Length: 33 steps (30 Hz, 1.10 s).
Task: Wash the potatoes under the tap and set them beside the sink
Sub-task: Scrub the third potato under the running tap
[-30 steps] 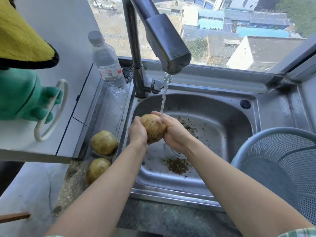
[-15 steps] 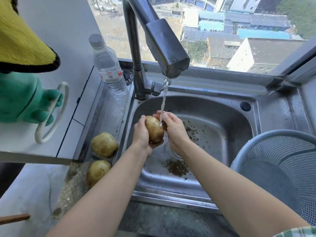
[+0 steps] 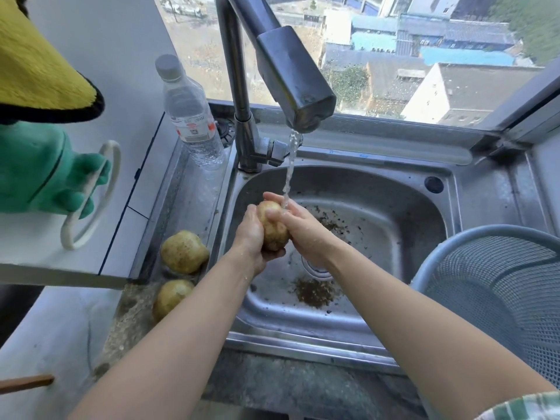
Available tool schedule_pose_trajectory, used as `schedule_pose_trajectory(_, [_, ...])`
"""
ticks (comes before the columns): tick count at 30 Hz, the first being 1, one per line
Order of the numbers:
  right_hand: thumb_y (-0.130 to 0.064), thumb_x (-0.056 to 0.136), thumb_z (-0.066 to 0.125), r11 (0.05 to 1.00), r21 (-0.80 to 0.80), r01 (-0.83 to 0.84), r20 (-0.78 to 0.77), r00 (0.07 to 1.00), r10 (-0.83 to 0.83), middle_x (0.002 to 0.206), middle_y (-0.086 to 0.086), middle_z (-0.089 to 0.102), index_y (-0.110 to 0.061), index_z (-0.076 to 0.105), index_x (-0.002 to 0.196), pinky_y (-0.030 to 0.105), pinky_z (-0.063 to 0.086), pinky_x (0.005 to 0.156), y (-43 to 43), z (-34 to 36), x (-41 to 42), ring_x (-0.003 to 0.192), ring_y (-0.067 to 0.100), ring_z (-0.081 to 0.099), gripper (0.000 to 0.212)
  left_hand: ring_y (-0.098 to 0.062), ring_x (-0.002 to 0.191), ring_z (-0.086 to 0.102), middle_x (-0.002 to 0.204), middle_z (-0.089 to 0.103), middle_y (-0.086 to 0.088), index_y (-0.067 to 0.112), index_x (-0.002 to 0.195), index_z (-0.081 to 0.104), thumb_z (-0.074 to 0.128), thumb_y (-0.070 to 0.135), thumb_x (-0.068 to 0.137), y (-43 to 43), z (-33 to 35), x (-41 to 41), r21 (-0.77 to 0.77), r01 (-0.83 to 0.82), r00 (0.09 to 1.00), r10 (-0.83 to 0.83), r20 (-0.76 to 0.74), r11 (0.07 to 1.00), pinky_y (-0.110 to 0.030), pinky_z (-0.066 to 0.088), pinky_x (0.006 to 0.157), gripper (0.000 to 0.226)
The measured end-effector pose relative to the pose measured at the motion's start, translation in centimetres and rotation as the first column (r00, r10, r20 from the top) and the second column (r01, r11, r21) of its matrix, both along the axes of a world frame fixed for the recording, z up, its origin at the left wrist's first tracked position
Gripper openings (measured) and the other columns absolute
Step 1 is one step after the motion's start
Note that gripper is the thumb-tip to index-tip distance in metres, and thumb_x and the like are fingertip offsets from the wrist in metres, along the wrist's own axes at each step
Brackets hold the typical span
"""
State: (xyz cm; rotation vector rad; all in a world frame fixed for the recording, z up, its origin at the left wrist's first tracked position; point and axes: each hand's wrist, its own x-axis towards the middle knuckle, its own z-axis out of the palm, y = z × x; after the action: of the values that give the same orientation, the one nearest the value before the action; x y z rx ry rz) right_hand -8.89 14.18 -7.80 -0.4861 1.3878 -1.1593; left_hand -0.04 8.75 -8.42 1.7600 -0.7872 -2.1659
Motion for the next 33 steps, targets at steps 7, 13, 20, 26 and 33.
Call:
schedule_pose_trajectory(7, [-0.023, 0.101, 0.042, 0.987, 0.095, 0.127, -0.013, 0.992, -0.127, 0.129, 0.011, 0.062, -0.021, 0.063, 0.127, 0.044, 0.047, 0.105, -0.3, 0.1, 0.6, 0.122, 0.026, 0.058, 0.033, -0.028, 0.071, 0.063, 0.09, 0.066, -0.017, 0.012, 0.122, 0.063, 0.029, 0.05, 0.102, 0.3, -0.2, 0.1, 0.031, -0.005, 1.0, 0.005, 0.019, 1.0, -0.028, 0.048, 0.043, 0.055])
schedule_pose_trajectory(13, [-0.02, 0.099, 0.048, 0.991, 0.029, 0.13, -0.177, 0.977, -0.123, 0.108, 0.003, 0.066, -0.015, 0.064, 0.118, 0.029, 0.055, 0.081, -0.4, 0.4, 1.8, 0.102, 0.017, 0.063, 0.025, -0.027, 0.073, 0.063, 0.085, 0.066, -0.015, 0.014, 0.098, 0.063, 0.028, 0.051, 0.104, 0.9, 0.3, 0.6, -0.041, 0.02, 0.999, -0.018, 0.05, 0.999, -0.031, 0.048, 0.051, 0.052])
schedule_pose_trajectory(20, [-0.024, 0.104, 0.041, 0.977, 0.136, 0.166, 0.01, 0.986, -0.168, 0.122, 0.012, 0.064, -0.017, 0.06, 0.126, 0.043, 0.054, 0.097, -0.7, 0.4, 1.5, 0.114, 0.027, 0.063, 0.03, -0.029, 0.069, 0.061, 0.099, 0.065, -0.021, 0.011, 0.131, 0.054, 0.024, 0.056, 0.101, 0.3, -0.9, 0.7, -0.072, 0.006, 0.995, 0.002, 0.104, 0.997, -0.027, 0.046, 0.042, 0.062])
schedule_pose_trajectory(26, [-0.036, 0.096, 0.055, 0.918, 0.284, 0.278, 0.073, 0.948, -0.309, 0.115, 0.02, 0.068, -0.011, 0.061, 0.121, 0.035, 0.057, 0.067, -1.7, 0.0, 1.9, 0.091, 0.029, 0.067, 0.036, -0.031, 0.097, 0.06, 0.126, 0.054, -0.018, 0.016, 0.135, 0.047, 0.025, 0.047, 0.099, 0.8, -0.5, 0.6, -0.325, 0.337, 0.918, -0.231, 0.321, 0.884, -0.034, 0.054, 0.067, 0.052])
schedule_pose_trajectory(33, [-0.036, 0.097, 0.054, 0.887, 0.416, 0.198, 0.265, 0.907, -0.327, 0.104, 0.017, 0.071, -0.007, 0.066, 0.111, 0.042, 0.061, 0.065, -0.9, 0.4, 1.0, 0.083, 0.029, 0.069, 0.035, -0.026, 0.099, 0.06, 0.111, 0.062, -0.014, 0.018, 0.095, 0.064, 0.041, 0.039, 0.098, -0.4, -0.3, 1.0, -0.275, 0.232, 0.959, -0.172, 0.226, 0.933, -0.041, 0.054, 0.087, 0.031])
